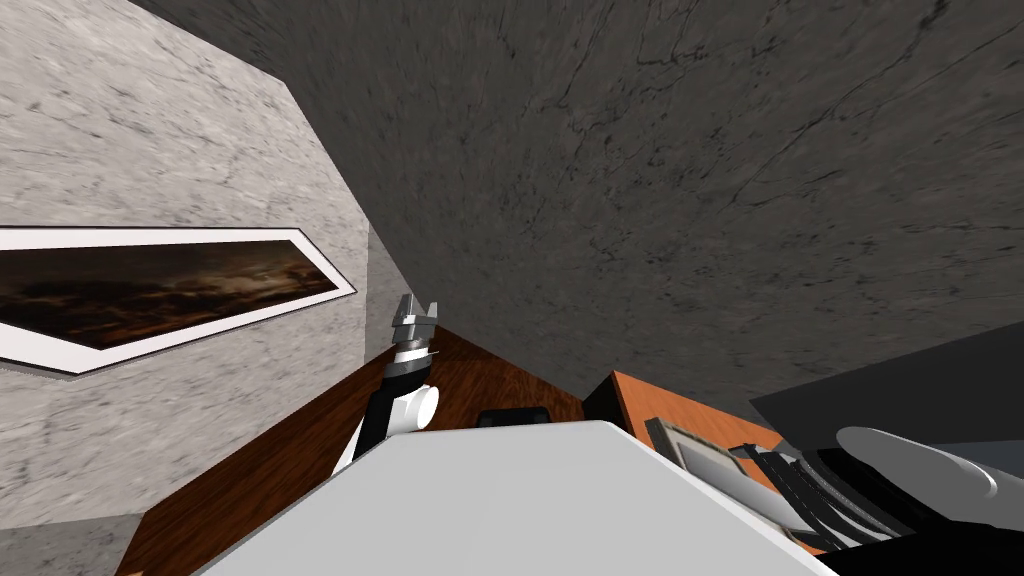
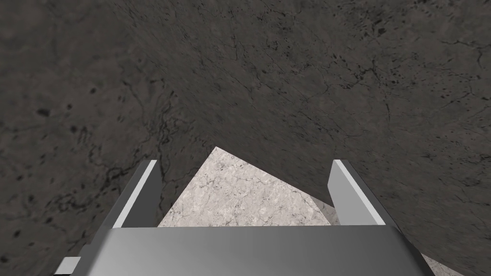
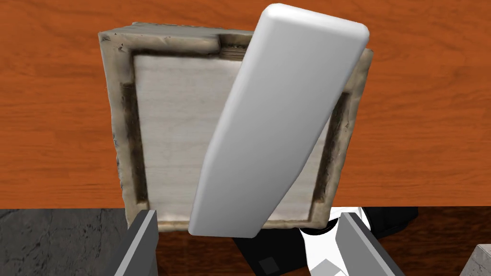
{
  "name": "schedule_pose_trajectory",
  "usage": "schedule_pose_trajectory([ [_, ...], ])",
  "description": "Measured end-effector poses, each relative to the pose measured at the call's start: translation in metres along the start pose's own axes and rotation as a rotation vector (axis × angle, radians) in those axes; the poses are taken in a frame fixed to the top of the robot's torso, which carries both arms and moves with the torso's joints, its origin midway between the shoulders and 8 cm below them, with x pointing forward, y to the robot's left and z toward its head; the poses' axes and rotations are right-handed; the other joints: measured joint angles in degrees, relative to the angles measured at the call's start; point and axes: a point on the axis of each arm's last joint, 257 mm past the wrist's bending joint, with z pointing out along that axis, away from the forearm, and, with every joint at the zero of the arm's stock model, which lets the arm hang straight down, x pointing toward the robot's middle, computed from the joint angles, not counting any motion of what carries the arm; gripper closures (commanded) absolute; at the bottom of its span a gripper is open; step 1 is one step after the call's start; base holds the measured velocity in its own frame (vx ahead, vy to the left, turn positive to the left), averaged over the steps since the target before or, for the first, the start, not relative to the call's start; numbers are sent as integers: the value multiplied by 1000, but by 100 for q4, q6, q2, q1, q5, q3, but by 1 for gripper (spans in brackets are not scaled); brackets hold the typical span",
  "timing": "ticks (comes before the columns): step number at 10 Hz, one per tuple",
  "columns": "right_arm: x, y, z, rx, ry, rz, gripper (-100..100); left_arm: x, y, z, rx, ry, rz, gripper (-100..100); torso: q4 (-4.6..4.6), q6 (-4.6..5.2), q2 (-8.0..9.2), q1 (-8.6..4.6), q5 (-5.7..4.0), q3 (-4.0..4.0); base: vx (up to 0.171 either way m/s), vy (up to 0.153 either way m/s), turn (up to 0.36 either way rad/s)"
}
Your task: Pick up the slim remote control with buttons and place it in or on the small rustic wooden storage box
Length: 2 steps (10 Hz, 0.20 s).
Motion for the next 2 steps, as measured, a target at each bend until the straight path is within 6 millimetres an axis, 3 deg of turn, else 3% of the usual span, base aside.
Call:
schedule_pose_trajectory([
  [2, 0, 0, 0, 0, 0, 0, 0, 0, 0, 0, 0, 0, 0, 0, 0, 0, 0, 0, 0, 0, 0, 0, 0],
])
